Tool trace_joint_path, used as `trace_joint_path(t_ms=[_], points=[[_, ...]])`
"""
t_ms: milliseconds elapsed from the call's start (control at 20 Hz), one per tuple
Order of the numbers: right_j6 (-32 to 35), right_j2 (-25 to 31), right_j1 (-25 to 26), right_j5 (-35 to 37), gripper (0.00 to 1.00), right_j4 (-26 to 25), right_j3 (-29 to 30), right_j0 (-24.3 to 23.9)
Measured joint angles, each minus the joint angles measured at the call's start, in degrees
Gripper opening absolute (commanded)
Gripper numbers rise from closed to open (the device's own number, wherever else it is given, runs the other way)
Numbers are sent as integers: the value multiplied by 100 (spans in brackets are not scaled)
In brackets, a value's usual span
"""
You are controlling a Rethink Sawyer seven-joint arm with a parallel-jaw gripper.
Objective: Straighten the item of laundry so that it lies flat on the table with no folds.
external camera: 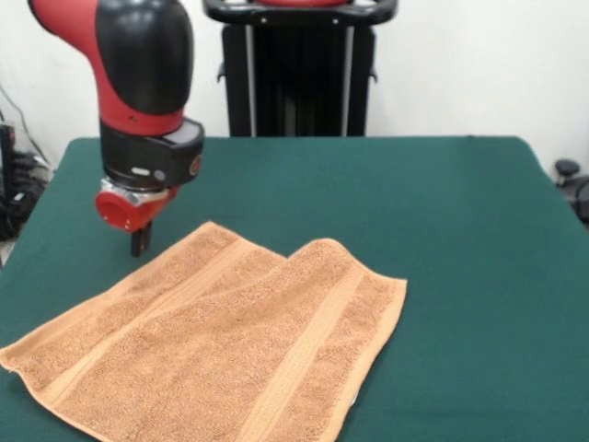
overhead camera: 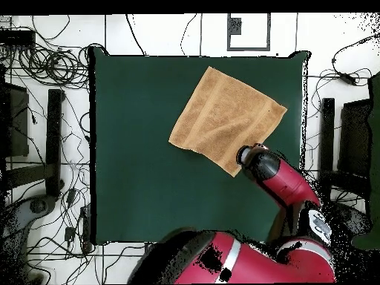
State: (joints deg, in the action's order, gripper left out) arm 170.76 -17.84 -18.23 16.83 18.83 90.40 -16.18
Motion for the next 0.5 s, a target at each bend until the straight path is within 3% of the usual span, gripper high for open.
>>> trace_joint_path(t_ms=[500], points=[[0,5,123,1,0,277,-17,287]])
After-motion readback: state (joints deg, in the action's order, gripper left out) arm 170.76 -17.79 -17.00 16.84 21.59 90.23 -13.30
